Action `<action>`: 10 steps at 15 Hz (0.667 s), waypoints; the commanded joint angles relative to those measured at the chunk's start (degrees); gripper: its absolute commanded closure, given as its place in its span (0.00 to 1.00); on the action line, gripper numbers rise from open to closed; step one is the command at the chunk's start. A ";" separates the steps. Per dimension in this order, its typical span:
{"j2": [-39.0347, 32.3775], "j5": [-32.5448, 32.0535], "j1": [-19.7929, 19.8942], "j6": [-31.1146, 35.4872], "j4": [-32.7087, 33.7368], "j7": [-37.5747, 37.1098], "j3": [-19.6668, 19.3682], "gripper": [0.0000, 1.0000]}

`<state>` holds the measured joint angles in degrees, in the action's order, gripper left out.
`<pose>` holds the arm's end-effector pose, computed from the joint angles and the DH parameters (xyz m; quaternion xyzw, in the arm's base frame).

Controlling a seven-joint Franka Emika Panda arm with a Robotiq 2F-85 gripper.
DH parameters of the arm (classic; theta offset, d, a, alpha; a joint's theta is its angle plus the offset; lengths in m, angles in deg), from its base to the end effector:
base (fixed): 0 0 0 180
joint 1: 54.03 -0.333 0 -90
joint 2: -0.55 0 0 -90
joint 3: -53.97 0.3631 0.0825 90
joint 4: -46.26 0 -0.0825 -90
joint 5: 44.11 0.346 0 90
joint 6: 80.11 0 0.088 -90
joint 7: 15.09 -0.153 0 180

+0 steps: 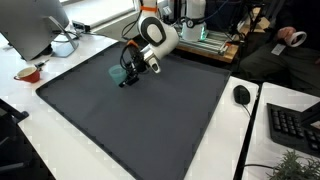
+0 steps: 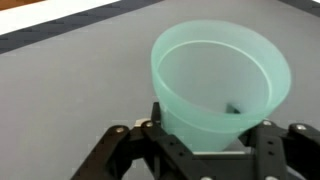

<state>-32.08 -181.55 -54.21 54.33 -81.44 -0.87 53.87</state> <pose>0.5497 -0.0315 0.1481 0.2529 0.8228 -0.1428 0.4886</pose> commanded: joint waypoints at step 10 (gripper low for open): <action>6.97 2.94 -0.68 -0.09 -5.92 1.11 0.55 0.58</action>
<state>-27.81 -180.07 -54.64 54.37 -85.08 -0.86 54.13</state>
